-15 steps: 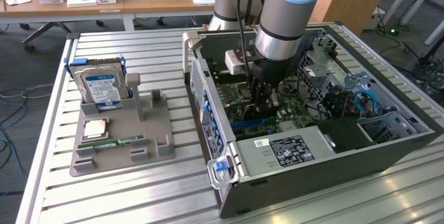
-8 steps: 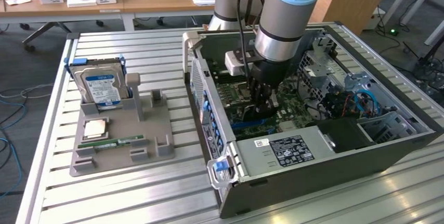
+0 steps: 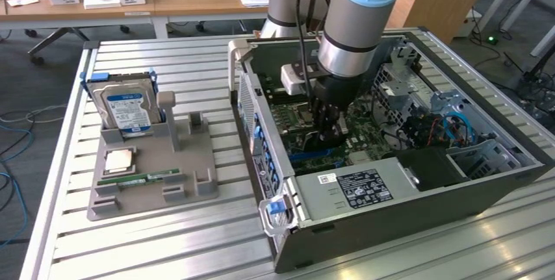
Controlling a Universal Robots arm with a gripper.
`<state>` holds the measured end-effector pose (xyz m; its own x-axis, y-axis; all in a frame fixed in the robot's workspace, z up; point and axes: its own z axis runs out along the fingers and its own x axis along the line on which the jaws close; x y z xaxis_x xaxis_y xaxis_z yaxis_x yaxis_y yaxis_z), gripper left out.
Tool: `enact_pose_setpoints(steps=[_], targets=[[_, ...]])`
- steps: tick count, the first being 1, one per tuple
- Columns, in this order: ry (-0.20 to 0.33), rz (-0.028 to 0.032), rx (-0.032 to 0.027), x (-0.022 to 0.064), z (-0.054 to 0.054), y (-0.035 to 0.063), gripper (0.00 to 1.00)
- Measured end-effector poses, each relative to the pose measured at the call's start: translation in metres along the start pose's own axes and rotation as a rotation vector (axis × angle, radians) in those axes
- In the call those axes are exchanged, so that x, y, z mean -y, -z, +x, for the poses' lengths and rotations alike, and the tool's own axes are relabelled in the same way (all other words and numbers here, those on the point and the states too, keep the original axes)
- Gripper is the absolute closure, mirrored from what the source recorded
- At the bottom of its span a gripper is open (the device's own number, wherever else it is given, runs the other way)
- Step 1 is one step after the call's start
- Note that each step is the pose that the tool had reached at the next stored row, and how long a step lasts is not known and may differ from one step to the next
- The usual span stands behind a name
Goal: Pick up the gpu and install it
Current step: 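Insert the gpu into the slot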
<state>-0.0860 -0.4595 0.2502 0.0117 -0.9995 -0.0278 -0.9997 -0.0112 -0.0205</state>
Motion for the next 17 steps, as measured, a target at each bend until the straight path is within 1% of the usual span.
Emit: enact_pose_setpoints(steps=[7, 10, 13, 17], targets=[[0.001, 0.0025, 0.0, -0.002, 0.0, -0.0001, 0.74], [0.004, 0.0061, -0.0003, -0.0021, 0.0001, -0.0004, 0.74], [0.007, 0.011, -0.0003, -0.0025, 0.0, -0.0008, 0.74], [0.008, 0.0132, 0.0002, -0.0043, 0.0, -0.001, 0.74]])
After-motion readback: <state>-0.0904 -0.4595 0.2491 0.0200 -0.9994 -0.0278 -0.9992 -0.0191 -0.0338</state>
